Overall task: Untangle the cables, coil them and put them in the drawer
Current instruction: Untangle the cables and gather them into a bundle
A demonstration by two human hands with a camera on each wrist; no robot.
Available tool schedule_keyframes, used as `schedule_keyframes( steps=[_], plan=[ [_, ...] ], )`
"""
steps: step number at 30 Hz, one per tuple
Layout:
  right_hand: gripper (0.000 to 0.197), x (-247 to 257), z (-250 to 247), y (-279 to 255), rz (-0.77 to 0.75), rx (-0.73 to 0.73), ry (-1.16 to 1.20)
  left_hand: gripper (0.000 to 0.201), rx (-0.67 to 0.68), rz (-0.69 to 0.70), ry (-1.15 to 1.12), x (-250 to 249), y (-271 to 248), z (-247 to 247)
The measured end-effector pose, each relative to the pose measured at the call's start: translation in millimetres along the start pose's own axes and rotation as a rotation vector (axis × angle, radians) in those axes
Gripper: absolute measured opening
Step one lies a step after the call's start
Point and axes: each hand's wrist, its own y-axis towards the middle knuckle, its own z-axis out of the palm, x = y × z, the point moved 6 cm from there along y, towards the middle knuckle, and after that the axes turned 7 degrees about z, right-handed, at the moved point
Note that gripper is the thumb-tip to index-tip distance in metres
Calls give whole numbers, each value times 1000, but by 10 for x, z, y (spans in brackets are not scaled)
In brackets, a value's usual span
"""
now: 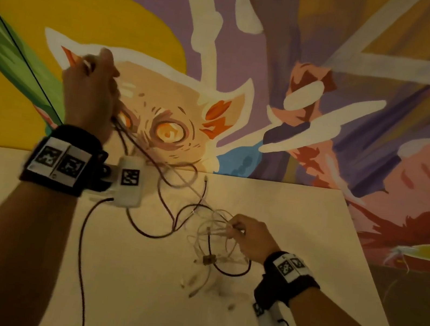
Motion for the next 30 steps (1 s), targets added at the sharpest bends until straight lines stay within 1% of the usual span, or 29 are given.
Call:
schedule_keyframes(
  steps=[1, 2, 3, 4, 5, 6, 7, 8, 9, 10, 11, 13, 15, 17, 20, 23, 24, 25, 26, 27, 29, 30],
  plan=[
    [15, 72, -82, -14, -19, -8, 31, 33, 40, 119, 213, -50, 35, -54],
    [15, 178, -152, -11, -47, -15, 43, 28, 147, 195, 405, 19, 4, 5],
    [14, 317, -206, -13, -80, -21, 36, 20, 330, 214, 532, 156, -122, 155],
    [12, 462, -244, -16, -114, -26, 28, 12, 578, 177, 611, 353, -349, 348],
    [10, 606, -268, -19, -152, -30, 32, 22, 824, 139, 677, 541, -645, 526],
    [9, 744, -285, -36, -200, -38, 49, 37, 1050, 102, 731, 702, -969, 664],
    [9, 865, -315, -59, -247, -57, 72, 39, 1209, 69, 772, 845, -1237, 754],
    [8, 964, -353, -92, -286, -80, 104, 27, 1262, 60, 808, 927, -1404, 808],
    [6, 1021, -396, -121, -307, -96, 147, 14, 1251, 58, 811, 949, -1470, 832],
    [8, 1038, -434, -141, -309, -100, 191, 17, 1200, 54, 802, 933, -1457, 829],
    [12, 1008, -450, -139, -290, -94, 215, 23, 1121, 79, 783, 891, -1377, 814],
    [16, 874, -434, -114, -244, -68, 165, 28, 913, 161, 721, 720, -1127, 761],
    [11, 712, -385, -53, -224, -49, 93, 28, 742, 212, 643, 560, -890, 695],
    [7, 587, -316, 40, -182, -5, 16, 26, 609, 261, 584, 434, -766, 657],
    [16, 318, -197, 178, -62, 77, -222, 30, 482, 274, 416, 301, -661, 606],
    [31, -233, -152, 212, 173, 103, -455, 34, 284, 222, 187, 67, -419, 401],
    [32, -418, -120, 193, 247, 140, -493, 33, 261, 204, 119, -12, -344, 349],
    [33, -536, -92, 169, 294, 172, -503, 32, 285, 197, 86, -70, -299, 330],
    [36, -580, -80, 166, 298, 159, -470, 32, 330, 200, 81, -118, -302, 351],
    [42, -519, -110, 178, 258, 83, -392, 34, 383, 199, 86, -145, -341, 401],
    [57, -157, -254, 183, 53, -147, -165, 35, 474, 151, 49, -150, -471, 553],
    [62, 93, -319, 157, -61, -217, -73, 34, 510, 108, -5, -145, -538, 643]
  ],
)
